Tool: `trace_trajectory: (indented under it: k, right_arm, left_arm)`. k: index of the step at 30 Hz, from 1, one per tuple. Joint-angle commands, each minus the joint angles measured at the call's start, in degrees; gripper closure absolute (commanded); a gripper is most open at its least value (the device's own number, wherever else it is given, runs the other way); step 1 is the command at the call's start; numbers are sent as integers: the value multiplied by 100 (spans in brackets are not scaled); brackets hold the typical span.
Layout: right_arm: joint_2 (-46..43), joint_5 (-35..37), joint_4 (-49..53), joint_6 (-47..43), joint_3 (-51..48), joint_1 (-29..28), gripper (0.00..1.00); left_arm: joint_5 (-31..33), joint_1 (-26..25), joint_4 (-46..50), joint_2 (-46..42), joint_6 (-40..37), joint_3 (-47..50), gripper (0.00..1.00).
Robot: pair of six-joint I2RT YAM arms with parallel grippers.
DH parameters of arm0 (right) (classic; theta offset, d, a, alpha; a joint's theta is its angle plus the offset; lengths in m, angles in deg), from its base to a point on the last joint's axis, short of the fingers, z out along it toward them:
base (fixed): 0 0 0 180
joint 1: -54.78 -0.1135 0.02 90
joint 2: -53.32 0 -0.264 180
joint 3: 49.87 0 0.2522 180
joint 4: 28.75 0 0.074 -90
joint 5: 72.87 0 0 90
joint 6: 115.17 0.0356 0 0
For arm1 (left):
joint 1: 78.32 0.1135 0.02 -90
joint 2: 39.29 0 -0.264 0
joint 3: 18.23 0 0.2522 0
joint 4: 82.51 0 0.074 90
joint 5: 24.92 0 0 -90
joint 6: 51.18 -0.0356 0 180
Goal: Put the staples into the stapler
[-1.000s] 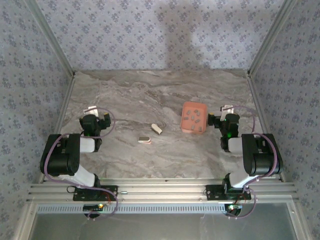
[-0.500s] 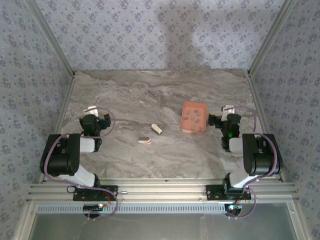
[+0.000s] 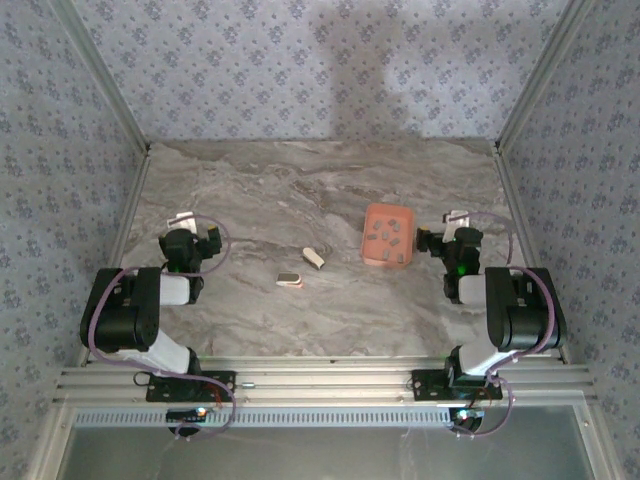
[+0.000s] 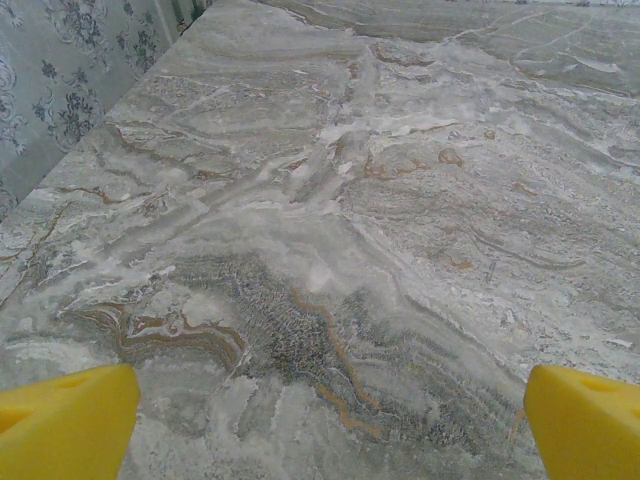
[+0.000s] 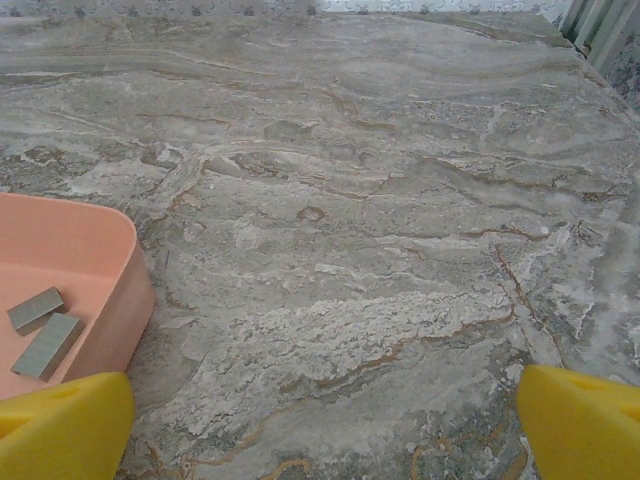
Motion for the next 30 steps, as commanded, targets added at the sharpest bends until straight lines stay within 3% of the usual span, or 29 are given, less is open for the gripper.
trace_trajectory:
  k: [1,7,12,17,23,30]
  right_arm:
    - [-97,116,94,124,104,37,0]
    - [-1178,102,2215,210,824,55,0]
    - [-1940,-606,4480,282,1710,-43,0]
    - [-2526,-1401,5965,292,2242,-434,0]
    - [-3276,-1752,5428,1175,1625,-1278,0]
    - [-3590,-1206,4616,1217,916,-2320,0]
  left_arm:
    - [-257,-20,104,-129,-163,-164,2]
    - [-283,-67,2518,-1001,-52,-1100,10]
    - [-1262,-315,4083,-1782,122,-1687,25]
    - [-2146,-991,5207,-2315,-592,-2033,29]
    - [-3886,-1602,5885,-2477,-2699,-2196,31]
    - [-3899,-2508,7705,-1736,-5165,-3022,41]
